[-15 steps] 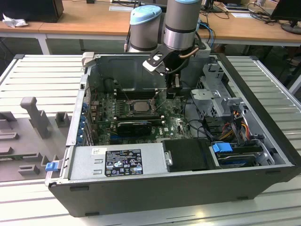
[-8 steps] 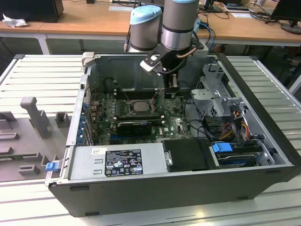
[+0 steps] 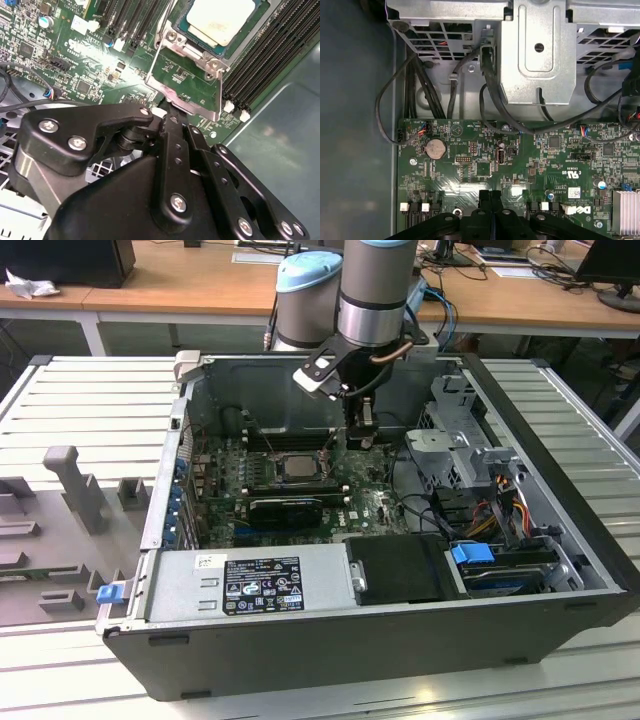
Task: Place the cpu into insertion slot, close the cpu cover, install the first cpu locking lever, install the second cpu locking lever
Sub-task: 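Close the cpu cover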
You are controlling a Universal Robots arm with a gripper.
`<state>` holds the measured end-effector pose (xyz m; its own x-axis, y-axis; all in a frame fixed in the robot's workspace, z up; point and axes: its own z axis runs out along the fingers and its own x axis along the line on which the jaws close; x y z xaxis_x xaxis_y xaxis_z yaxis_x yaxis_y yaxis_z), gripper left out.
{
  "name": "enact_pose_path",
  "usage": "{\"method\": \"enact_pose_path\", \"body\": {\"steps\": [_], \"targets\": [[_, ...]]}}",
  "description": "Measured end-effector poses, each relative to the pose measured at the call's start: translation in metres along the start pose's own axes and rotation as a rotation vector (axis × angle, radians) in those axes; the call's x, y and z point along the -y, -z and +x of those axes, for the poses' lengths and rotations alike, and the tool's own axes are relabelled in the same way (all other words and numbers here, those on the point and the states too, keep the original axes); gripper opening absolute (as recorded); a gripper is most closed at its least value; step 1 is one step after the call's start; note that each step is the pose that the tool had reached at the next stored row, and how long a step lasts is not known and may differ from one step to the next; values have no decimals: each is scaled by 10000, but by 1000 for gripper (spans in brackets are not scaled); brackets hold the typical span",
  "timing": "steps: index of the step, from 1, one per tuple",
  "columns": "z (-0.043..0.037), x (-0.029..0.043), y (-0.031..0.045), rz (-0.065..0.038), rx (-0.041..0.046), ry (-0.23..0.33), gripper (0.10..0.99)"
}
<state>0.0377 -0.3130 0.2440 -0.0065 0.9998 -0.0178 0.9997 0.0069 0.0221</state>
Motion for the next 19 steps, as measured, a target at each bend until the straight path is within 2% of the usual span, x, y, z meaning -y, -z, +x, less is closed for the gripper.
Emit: {"method": "enact_pose_path", "body": {"steps": [19], "targets": [[0,88,2,0,0,0,106]]}}
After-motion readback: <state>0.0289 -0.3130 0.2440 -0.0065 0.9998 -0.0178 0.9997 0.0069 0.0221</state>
